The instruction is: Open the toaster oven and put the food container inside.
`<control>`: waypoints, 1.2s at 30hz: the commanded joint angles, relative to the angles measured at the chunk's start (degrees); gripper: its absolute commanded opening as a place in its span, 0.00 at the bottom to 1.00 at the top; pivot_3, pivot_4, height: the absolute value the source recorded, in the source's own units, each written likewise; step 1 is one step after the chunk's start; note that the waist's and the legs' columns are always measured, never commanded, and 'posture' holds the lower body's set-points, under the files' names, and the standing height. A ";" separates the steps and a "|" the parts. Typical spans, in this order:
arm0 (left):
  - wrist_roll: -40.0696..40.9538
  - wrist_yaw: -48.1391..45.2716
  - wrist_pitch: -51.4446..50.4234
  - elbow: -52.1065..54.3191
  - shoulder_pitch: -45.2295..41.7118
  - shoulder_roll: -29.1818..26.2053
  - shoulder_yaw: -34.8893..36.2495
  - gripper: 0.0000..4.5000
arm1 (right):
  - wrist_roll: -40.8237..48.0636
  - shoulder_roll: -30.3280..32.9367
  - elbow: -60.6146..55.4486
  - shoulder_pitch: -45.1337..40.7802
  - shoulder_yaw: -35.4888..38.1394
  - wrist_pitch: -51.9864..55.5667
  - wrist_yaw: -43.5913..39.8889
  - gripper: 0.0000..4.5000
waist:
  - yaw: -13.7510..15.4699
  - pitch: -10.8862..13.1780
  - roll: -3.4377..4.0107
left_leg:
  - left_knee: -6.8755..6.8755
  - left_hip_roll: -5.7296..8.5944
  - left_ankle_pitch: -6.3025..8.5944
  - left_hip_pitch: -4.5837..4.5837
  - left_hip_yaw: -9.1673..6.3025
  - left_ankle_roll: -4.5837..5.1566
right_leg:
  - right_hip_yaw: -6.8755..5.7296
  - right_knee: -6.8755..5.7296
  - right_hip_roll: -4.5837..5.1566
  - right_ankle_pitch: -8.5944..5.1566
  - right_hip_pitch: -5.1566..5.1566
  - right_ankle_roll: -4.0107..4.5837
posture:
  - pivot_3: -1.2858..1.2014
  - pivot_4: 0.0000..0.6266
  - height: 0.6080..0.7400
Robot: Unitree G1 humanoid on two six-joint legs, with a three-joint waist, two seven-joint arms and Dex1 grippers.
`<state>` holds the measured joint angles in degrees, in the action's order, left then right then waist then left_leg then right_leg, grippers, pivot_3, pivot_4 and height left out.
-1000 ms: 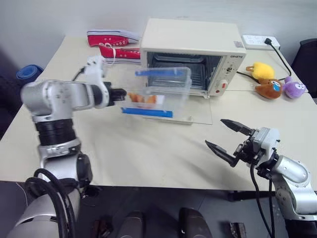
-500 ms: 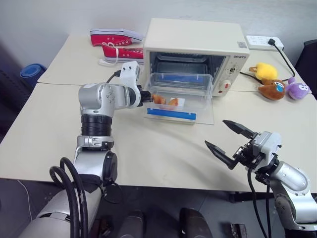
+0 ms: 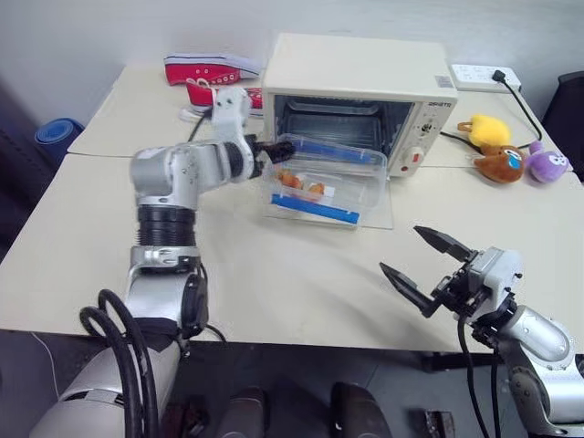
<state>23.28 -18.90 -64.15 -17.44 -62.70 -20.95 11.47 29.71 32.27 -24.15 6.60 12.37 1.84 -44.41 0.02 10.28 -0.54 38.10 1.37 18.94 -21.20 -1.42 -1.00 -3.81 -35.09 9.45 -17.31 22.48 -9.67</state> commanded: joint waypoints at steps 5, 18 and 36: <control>-3.16 -35.44 30.01 6.64 22.16 -21.32 -9.32 0.71 | 0.79 4.74 -3.64 -4.41 -5.73 9.93 -1.89 0.66 | -0.67 -0.05 0.08 | -0.07 -0.10 0.01 0.14 0.18 -0.01 | 0.10 0.02 -0.05 -0.01 0.00 0.05 | 0.52 0.24 1.00; -8.62 -35.23 48.94 0.18 22.99 -6.98 -14.58 0.00 | -11.30 -1.35 19.56 -30.33 -18.64 12.04 -1.53 0.00 | 1.17 -0.02 0.02 | 0.96 -0.04 0.37 -0.33 0.14 0.40 | 0.02 0.01 -0.03 0.14 -0.06 0.08 | 0.52 0.24 1.00; -15.09 -15.35 61.71 -30.05 4.62 4.59 -11.11 0.00 | -21.27 -9.68 64.70 -58.13 -16.32 -9.28 -0.90 0.00 | -1.73 -0.02 0.02 | 0.75 -0.10 0.36 -0.29 0.27 0.39 | -0.14 0.05 0.00 0.14 0.06 0.08 | 0.52 0.24 1.00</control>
<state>9.37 -37.04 -6.08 -45.48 -55.37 -16.46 -0.80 8.94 22.63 37.94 -49.19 -6.22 -4.15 -46.66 -1.71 10.25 -0.52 38.85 1.27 19.31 -21.49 -1.15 -0.61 -3.96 -35.03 9.44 -17.17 22.54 -9.59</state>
